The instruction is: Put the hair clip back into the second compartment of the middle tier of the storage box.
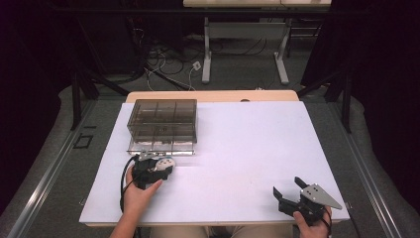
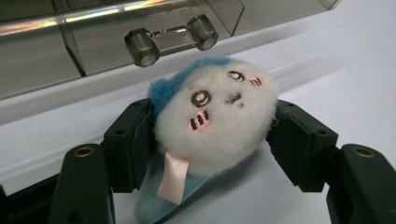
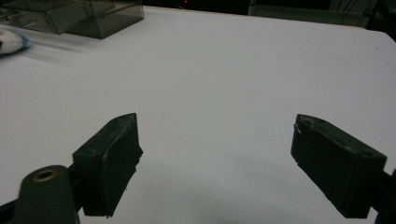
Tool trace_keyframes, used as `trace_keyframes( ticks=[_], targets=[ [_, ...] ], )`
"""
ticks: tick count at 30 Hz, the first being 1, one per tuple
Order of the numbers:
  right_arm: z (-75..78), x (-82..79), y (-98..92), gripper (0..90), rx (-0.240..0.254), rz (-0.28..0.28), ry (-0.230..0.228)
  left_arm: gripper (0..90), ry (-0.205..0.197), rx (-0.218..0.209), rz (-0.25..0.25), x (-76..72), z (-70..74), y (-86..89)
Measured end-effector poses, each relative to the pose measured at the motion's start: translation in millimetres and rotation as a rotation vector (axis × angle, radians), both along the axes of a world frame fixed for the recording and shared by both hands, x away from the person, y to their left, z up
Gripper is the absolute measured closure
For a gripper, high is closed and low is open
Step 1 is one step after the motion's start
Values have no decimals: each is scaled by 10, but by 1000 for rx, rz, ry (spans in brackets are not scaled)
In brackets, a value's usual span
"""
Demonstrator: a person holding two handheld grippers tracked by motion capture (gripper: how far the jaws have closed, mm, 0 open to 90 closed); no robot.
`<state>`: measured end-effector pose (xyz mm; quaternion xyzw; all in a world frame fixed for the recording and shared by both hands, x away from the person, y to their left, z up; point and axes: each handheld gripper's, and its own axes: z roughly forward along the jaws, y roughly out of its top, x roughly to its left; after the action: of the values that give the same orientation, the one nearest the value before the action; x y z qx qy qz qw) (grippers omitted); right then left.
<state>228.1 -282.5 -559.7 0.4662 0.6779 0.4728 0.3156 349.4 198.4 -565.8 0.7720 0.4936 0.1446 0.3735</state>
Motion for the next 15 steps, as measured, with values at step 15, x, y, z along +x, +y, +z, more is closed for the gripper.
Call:
trace_keyframes(
  ticks=[15],
  targets=[
    [5,-4,1,149,1,-3,1,361,-8,3,-8,-11,4,14]
  ],
)
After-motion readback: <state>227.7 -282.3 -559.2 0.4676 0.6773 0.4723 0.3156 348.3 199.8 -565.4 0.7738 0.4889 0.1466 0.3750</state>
